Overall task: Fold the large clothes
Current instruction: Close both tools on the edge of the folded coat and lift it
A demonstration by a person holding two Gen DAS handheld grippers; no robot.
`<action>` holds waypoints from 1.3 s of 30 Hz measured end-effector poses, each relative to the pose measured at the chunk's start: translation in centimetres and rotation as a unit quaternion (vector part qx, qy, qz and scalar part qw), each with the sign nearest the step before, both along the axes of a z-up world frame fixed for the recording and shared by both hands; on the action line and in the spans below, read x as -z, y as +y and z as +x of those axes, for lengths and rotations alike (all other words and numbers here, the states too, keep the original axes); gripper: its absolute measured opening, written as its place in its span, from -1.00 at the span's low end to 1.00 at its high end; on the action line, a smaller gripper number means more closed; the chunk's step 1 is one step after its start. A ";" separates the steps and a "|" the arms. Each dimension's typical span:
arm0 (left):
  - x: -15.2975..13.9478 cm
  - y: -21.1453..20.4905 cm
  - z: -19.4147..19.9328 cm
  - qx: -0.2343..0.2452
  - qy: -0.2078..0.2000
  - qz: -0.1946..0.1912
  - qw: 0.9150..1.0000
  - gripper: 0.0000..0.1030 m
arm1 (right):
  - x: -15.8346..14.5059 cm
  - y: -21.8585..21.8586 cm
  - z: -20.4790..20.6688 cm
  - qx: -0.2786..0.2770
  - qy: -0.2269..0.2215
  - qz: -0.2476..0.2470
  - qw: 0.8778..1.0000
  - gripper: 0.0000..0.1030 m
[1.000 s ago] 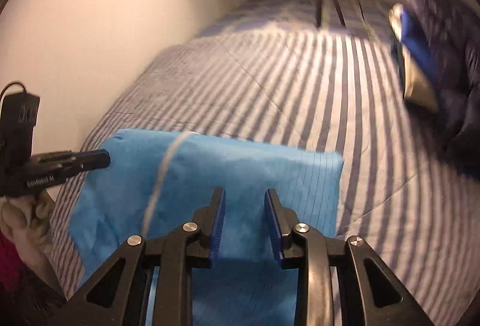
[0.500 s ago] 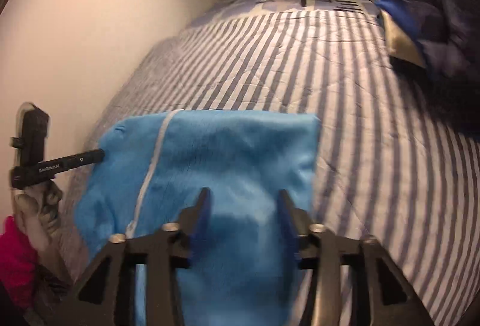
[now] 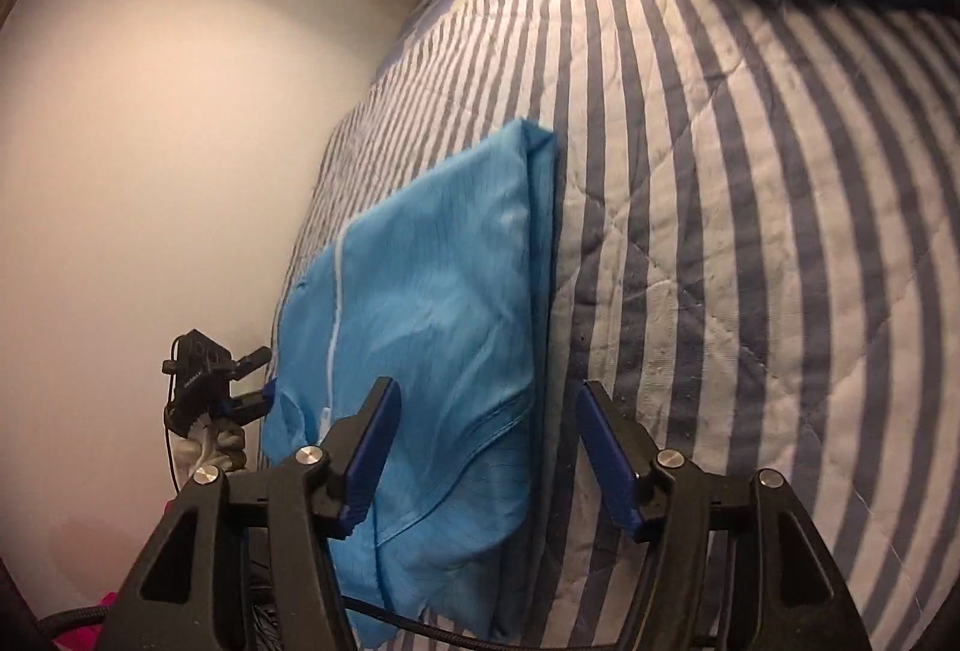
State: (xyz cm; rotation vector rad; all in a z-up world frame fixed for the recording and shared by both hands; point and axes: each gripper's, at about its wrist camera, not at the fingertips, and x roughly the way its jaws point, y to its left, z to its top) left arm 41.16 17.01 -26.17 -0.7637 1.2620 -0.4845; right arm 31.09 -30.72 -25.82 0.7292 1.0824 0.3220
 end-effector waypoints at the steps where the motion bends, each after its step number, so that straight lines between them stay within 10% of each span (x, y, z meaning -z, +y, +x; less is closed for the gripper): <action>1: 0.2 -0.1 0.0 0.003 -0.001 -0.002 1.000 0.20 | 0.4 0.1 0.1 0.000 0.004 0.001 1.000 0.25; 13: 0.8 -4.7 2.2 0.033 -0.002 -0.002 0.999 -0.12 | 2.5 1.4 3.1 -0.012 -0.003 0.058 0.998 -0.09; 24: -2.4 -9.4 1.1 0.067 -0.078 0.125 0.987 -0.82 | -1.5 6.2 1.6 -0.040 -0.013 -0.087 0.995 -0.78; 39: -8.1 -12.3 -2.6 0.085 -0.170 0.153 0.970 -0.89 | -9.3 13.3 -1.2 -0.069 -0.051 -0.280 0.956 -0.92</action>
